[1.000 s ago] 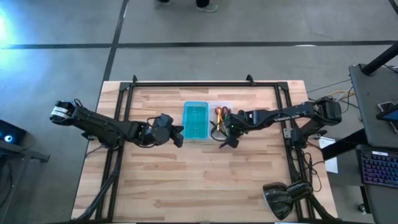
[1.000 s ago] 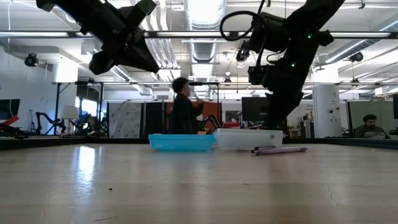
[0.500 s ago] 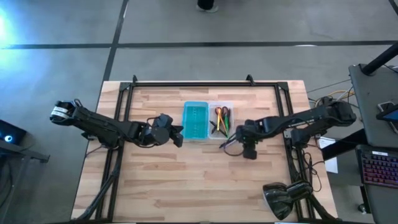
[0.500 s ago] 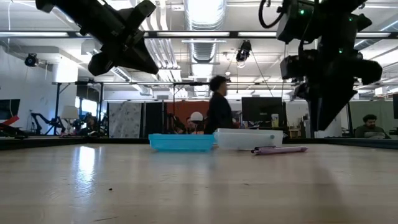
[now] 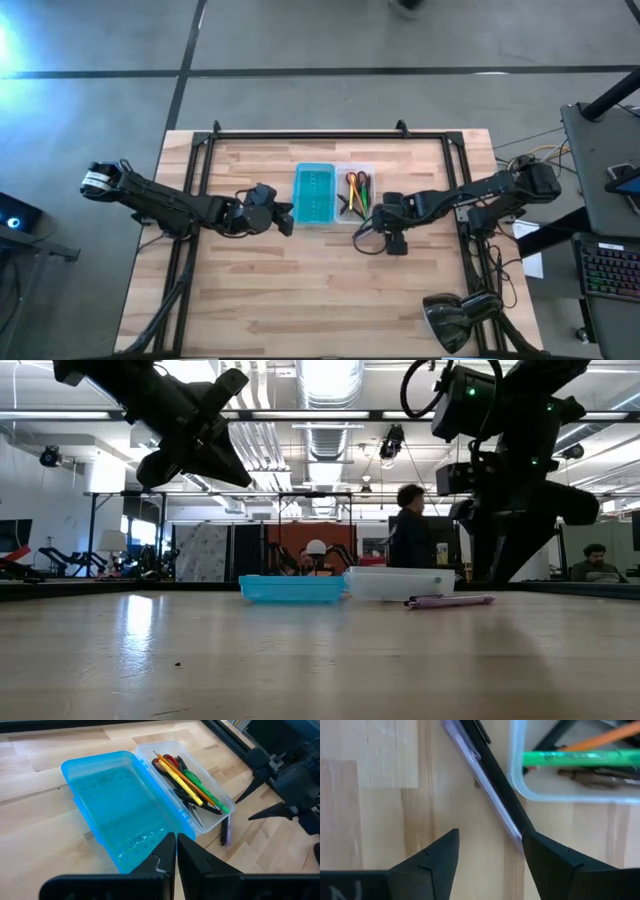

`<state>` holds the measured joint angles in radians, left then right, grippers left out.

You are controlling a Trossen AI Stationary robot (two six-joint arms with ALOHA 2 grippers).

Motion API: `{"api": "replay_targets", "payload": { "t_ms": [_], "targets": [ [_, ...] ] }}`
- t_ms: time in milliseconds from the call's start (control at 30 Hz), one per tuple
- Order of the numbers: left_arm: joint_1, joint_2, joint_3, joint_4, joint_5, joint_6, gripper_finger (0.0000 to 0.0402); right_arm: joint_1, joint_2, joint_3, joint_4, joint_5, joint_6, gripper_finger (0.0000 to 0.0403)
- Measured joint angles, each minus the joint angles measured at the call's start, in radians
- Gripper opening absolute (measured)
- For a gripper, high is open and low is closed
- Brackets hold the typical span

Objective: Pick & place school supplies into a supply box
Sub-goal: Put the violet pen into the supply box

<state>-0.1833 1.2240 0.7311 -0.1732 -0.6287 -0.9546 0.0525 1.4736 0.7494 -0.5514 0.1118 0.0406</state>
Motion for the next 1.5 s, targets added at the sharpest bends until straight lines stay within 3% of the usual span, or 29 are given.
{"api": "replay_targets", "payload": {
  "t_ms": [367,633,800,1267,1500],
  "targets": [
    [0.013,0.000,-0.001,0.000,-0.001,-0.009,0.0000,0.000,0.112,0.010,0.032,-0.045,-0.049,0.0176],
    [0.015,0.000,-0.001,0.000,-0.001,-0.015,0.0000,-0.002,0.056,0.027,-0.017,-0.034,-0.048,0.0154],
    [0.023,0.000,-0.001,0.000,-0.001,-0.015,0.0000,-0.016,0.025,0.029,-0.015,0.001,-0.099,0.0151],
    [0.030,0.000,-0.005,0.000,-0.001,-0.025,0.0000,-0.039,0.127,0.028,0.035,-0.040,-0.148,0.0150],
    [0.030,0.000,-0.013,0.001,-0.001,-0.050,0.0000,-0.040,0.119,0.029,0.015,-0.060,-0.121,0.0145]
  ]
}}
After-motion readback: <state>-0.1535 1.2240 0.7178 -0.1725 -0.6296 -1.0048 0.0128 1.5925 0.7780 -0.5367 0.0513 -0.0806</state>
